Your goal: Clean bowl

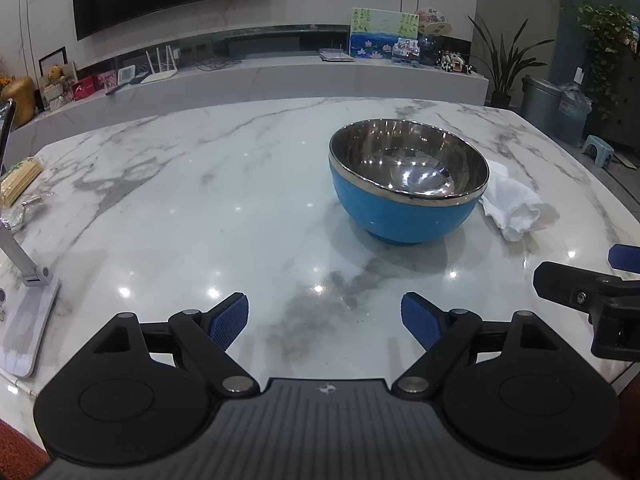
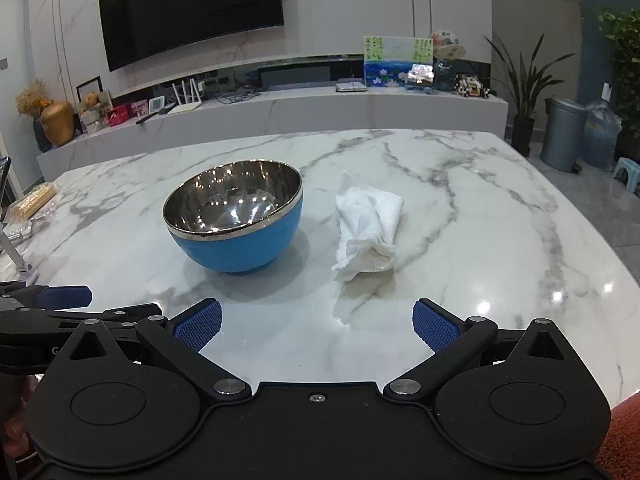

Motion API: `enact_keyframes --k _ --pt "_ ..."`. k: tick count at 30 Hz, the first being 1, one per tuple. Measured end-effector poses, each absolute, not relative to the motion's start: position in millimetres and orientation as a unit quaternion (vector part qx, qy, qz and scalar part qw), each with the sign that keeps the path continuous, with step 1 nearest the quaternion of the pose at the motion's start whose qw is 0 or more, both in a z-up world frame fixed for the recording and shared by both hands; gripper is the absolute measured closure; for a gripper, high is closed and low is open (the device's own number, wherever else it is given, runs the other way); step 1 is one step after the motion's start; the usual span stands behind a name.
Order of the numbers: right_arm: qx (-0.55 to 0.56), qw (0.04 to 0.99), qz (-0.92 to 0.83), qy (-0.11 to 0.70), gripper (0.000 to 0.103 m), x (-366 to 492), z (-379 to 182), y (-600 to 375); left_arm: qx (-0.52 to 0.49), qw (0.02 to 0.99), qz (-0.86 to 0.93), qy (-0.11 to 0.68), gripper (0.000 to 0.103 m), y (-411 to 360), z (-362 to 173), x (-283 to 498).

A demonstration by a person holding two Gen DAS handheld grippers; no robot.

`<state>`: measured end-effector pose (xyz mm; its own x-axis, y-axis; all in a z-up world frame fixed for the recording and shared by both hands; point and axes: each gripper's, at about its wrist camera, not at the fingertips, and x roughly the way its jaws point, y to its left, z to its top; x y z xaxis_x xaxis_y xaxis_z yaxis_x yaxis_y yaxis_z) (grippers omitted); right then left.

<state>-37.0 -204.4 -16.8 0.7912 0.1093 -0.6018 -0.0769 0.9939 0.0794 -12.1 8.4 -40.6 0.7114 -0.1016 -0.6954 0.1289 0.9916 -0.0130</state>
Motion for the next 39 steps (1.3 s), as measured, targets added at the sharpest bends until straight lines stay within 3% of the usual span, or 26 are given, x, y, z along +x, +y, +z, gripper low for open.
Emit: enact_keyframes --k 39 --pt "0.029 0.941 0.048 0.333 0.001 -34.5 -20.9 -205.4 0.040 0.920 -0.060 0.386 0.019 2.4 -43.2 -12.8"
